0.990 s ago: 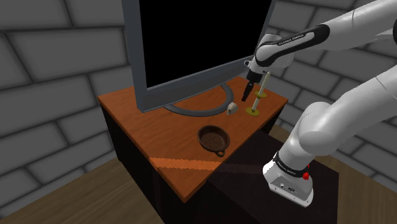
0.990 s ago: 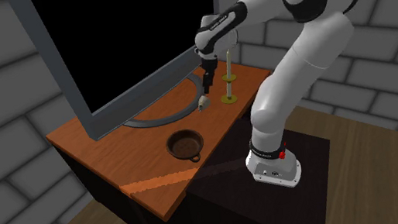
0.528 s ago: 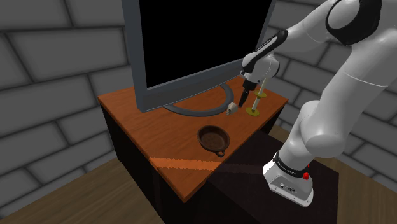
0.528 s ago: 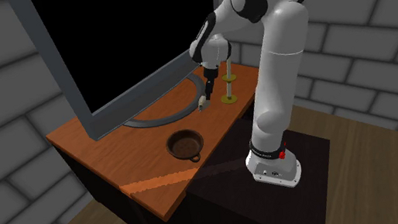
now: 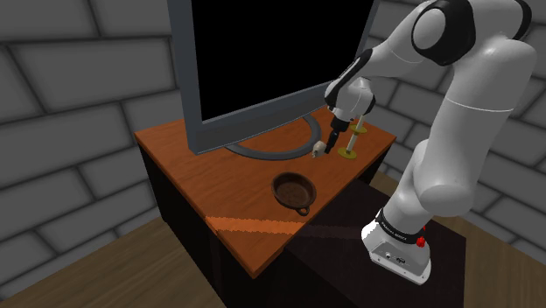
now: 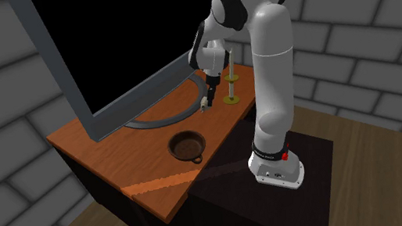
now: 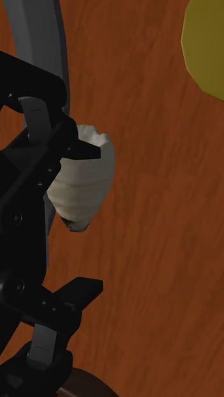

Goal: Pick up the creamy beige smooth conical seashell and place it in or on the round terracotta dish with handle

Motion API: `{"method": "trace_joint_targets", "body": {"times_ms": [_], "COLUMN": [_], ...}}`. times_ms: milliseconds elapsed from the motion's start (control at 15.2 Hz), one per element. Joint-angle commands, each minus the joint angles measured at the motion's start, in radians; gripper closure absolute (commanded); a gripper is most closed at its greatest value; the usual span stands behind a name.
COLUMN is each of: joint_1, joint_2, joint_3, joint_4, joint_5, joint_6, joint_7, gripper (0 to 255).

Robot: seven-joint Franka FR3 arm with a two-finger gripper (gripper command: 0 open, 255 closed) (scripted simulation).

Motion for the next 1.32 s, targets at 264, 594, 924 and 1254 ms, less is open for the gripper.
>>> {"method": "trace_joint_targets", "body": {"times_ms": [264,594,924,1254], "joint_1": [0.002,0.003,-0.010,0.027], "joint_2": [0.023,0.021,0.032,-0.038], "joint_3": [0.016,0.014,0.014,-0.021], "joint_4": [-0.004,-0.004,0.000,-0.010], "joint_5": [0.029,0.026,0.037,-0.059], "joint_6": [0.003,0.003,-0.001,-0.014], "joint_7": [-0.019,-0.017,-0.040,0.048], "gripper": [0,255,255,255]}}
